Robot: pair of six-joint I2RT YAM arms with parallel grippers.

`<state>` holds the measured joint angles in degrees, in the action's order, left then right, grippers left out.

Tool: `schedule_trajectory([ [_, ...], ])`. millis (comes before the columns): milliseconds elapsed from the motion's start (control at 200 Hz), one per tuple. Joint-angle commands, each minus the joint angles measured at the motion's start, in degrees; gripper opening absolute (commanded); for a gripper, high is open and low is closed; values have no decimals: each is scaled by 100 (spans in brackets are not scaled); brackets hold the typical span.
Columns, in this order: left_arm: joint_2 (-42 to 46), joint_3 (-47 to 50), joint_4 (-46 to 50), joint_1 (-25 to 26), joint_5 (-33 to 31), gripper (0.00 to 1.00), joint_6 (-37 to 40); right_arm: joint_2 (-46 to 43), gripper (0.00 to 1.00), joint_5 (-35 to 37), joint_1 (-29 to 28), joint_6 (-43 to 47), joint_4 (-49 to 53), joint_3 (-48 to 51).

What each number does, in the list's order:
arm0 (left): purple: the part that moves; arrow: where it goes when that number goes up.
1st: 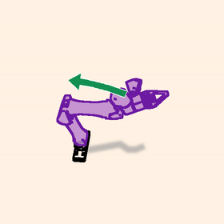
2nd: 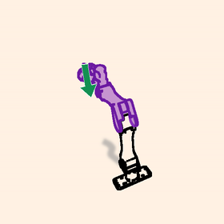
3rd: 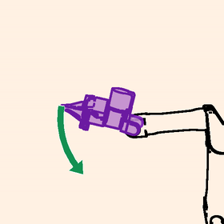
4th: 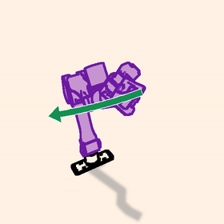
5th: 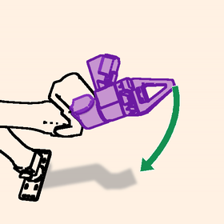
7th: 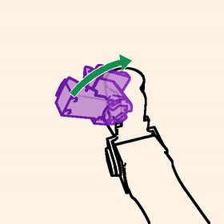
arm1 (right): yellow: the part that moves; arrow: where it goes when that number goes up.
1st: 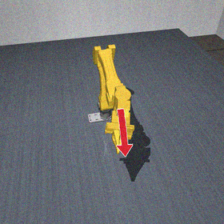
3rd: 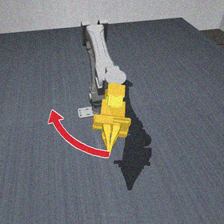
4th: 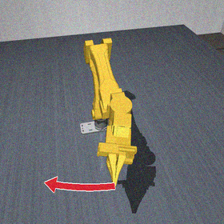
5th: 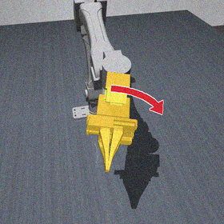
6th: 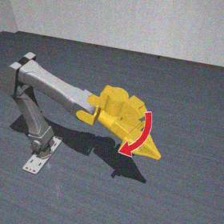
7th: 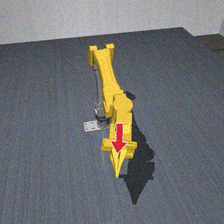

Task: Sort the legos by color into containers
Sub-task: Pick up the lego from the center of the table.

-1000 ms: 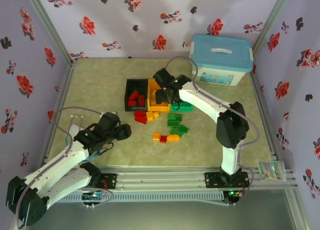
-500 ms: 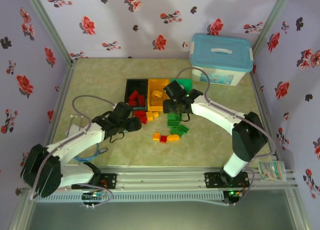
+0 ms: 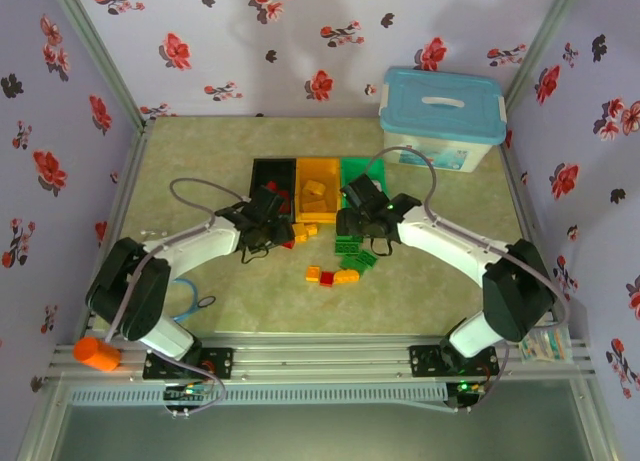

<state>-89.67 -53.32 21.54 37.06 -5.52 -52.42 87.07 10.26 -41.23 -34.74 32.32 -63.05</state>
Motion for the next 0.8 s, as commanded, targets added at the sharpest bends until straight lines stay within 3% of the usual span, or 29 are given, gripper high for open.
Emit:
schedule_trajectory([
  [0,-261,-235,-27,-49,-124,65,-499,-191,75,53,45,-100,-120,128],
  [400,-801,-460,-47,-67,-305,60,-761,-480,74,64,115,-139,-238,482],
  [795,-540,23,46,274,-789,44,-1104,-621,72,47,120,-257,-347,601],
])
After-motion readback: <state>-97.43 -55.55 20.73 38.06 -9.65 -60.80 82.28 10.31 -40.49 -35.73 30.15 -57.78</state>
